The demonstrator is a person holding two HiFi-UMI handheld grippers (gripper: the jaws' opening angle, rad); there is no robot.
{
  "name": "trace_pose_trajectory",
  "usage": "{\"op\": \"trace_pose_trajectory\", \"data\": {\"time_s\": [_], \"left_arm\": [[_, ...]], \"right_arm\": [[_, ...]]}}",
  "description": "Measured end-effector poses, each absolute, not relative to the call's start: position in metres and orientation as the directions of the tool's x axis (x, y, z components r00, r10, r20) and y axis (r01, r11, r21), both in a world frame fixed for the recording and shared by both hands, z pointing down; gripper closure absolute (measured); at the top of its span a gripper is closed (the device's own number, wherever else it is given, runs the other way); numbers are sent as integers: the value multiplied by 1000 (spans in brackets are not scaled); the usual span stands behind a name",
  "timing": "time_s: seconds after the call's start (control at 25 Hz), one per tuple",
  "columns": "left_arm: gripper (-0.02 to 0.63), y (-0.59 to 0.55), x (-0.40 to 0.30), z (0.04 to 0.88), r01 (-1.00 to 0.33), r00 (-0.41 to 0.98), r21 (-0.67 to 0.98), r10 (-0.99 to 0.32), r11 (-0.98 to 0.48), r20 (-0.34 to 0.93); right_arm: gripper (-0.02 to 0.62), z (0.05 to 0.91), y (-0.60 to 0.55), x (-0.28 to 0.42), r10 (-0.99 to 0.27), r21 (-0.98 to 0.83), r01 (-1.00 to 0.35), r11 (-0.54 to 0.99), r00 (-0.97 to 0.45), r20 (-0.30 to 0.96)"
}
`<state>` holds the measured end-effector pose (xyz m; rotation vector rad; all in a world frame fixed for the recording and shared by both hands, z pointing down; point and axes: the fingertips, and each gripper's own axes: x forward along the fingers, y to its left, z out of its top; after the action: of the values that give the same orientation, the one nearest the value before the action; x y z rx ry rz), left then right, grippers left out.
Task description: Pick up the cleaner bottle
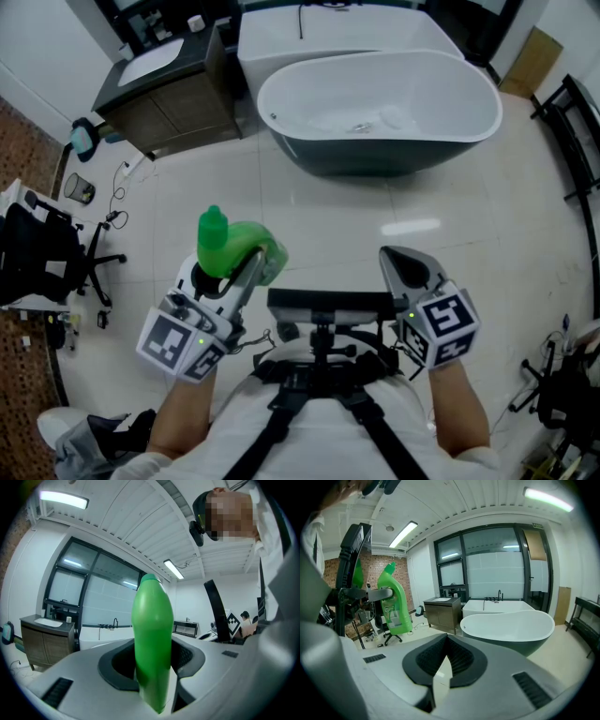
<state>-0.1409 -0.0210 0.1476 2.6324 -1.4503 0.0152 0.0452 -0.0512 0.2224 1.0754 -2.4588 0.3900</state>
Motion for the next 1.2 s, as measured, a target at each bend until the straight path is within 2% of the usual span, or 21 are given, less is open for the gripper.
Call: {"op": "trace_pose_trajectory", "data": {"time_s": [1.2], "left_arm": [[446, -24, -143, 148, -839, 541, 114, -838, -532, 71]], "right_arm": [[592, 227, -49, 39, -608, -55, -729, 682, -607, 512]]}}
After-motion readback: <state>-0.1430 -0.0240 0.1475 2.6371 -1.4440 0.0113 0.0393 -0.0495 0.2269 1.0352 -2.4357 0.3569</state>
